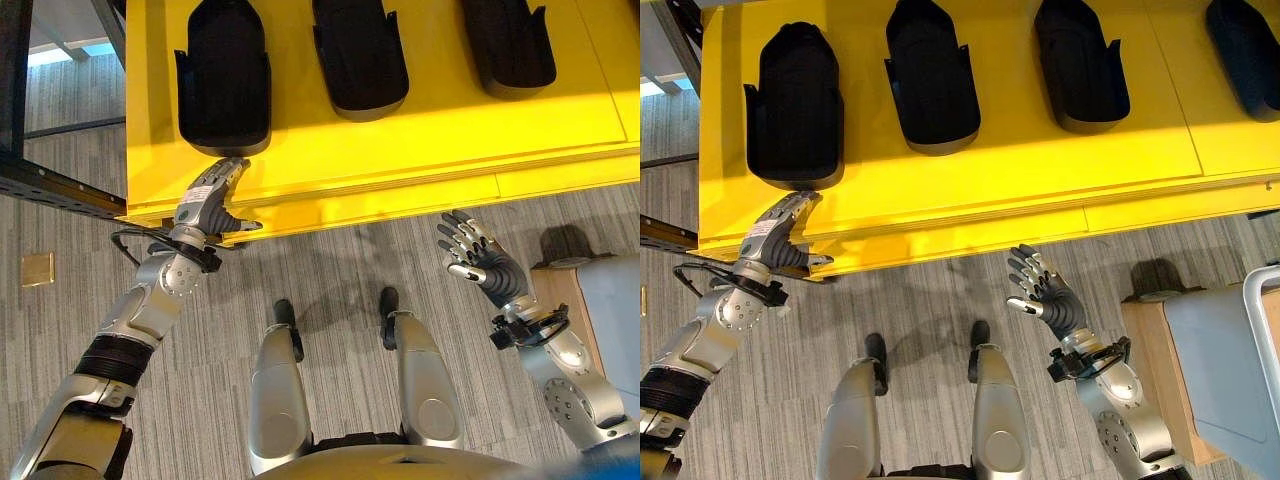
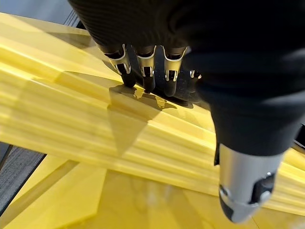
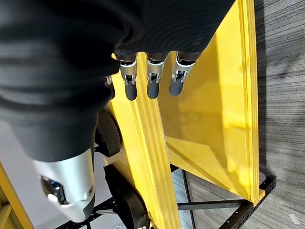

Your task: Move parts from the plastic box to the shelf.

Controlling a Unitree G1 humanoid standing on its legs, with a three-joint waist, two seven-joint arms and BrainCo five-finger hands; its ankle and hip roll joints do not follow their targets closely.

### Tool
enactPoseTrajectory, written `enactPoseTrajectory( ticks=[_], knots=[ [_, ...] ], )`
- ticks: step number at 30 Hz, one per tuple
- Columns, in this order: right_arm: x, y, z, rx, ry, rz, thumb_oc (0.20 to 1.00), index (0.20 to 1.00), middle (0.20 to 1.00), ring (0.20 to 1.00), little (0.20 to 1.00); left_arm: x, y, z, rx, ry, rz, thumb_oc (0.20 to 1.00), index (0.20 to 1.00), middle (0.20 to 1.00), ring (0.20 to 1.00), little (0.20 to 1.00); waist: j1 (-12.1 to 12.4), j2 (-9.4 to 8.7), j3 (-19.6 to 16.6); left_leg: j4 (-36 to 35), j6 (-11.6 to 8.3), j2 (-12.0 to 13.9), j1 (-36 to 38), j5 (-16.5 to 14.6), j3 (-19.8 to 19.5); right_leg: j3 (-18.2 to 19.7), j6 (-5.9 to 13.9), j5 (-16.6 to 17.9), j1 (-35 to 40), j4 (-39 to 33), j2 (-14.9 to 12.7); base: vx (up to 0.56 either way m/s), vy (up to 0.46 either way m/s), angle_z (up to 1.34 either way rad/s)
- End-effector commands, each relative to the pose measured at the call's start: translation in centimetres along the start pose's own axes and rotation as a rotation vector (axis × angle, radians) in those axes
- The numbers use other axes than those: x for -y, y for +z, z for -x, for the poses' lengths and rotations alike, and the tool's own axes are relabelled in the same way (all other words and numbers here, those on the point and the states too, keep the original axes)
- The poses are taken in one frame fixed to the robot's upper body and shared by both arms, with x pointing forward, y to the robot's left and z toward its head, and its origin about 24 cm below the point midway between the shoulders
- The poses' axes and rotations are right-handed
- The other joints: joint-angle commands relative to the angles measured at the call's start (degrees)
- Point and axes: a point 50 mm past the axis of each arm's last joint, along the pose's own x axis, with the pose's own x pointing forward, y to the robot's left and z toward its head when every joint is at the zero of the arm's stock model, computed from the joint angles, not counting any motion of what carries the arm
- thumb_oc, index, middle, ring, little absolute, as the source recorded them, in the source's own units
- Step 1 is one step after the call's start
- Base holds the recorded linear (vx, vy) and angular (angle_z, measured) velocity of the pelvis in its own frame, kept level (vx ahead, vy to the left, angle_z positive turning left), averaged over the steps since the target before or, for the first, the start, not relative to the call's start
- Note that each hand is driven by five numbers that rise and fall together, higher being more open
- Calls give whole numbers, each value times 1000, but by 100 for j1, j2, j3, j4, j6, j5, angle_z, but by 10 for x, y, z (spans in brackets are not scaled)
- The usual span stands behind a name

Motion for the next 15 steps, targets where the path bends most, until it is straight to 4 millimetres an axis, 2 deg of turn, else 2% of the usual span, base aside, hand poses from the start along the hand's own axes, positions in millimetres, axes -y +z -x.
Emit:
enactPoseTrajectory(
  ticks=[1,5,6,7,8,9,10,11,12,13,14,15],
  knots=[
    [-5,16,7,85,23,5,1000,1000,1000,1000,1000,15,-19,3,-110,-42,-22,1000,1000,1000,1000,1000,-129,-128,-339,193,60,24,-153,-58,-12,15,196,129,140,-271,-156,0,0,0],
    [-5,15,8,76,22,1,1000,1000,1000,1000,1000,16,-23,-3,-146,-40,-19,1000,1000,1000,1000,1000,-150,-130,-345,226,59,30,-155,-77,-13,32,190,107,135,-237,-148,23,2,0],
    [-5,14,8,74,21,0,1000,1000,1000,1000,1000,16,-23,-3,-146,-42,-19,1000,1000,1000,1000,1000,-146,-115,-365,240,27,38,-90,-218,-34,39,223,-18,188,-202,-139,92,8,1],
    [-5,14,8,74,23,-1,1000,1000,1000,1000,1000,20,-26,-3,-163,-51,-19,1000,1000,1000,1000,1000,-154,-117,-370,233,25,38,-90,-215,-26,36,225,-18,183,-201,-140,0,0,0],
    [-5,15,8,75,25,-2,1000,1000,1000,1000,1000,19,-26,-6,-171,-48,-20,1000,1000,1000,1000,1000,-171,-133,-357,229,56,32,-160,-75,0,38,196,115,118,-230,-150,0,0,0],
    [-5,14,8,74,25,-2,1000,1000,1000,1000,1000,20,-27,-6,-171,-50,-20,1000,1000,1000,1000,1000,-167,-118,-376,244,24,41,-94,-217,-21,45,230,-11,172,-193,-141,-71,7,0],
    [-6,14,8,74,28,-4,1000,1000,1000,1000,1000,19,-28,-9,-184,-45,-21,1000,1000,1000,1000,1000,-183,-133,-365,234,57,37,-160,-73,10,51,197,115,107,-222,-149,89,10,-3],
    [-6,14,8,72,27,-4,1000,1000,1000,1000,1000,20,-28,-9,-185,-47,-20,1000,1000,1000,1000,1000,-179,-119,-384,250,24,46,-94,-215,-11,57,230,-13,160,-184,-140,-70,7,1],
    [-7,14,7,76,30,-7,1000,1000,1000,1000,1000,20,-27,-12,-188,-44,-16,1000,1000,1000,1000,1000,-198,-138,-369,243,56,42,-163,-76,12,52,201,116,101,-217,-153,0,0,0],
    [-7,14,8,75,31,-7,1000,1000,1000,1000,1000,19,-27,-14,-188,-40,-15,1000,1000,1000,1000,1000,-203,-141,-369,251,54,41,-163,-79,12,55,202,113,102,-217,-153,0,0,0],
    [-7,14,8,73,31,-8,1000,1000,1000,1000,1000,19,-27,-14,-188,-41,-14,1000,1000,1000,1000,1000,-199,-126,-386,268,21,51,-96,-222,-9,61,235,-14,157,-179,-144,0,0,0],
    [-7,14,8,73,33,-13,1000,1000,1000,1000,1000,17,-27,-17,-193,-36,-15,1000,1000,1000,1000,1000,-216,-145,-377,248,51,39,-154,-79,14,59,204,114,108,-221,-157,98,7,-7]
  ],
)
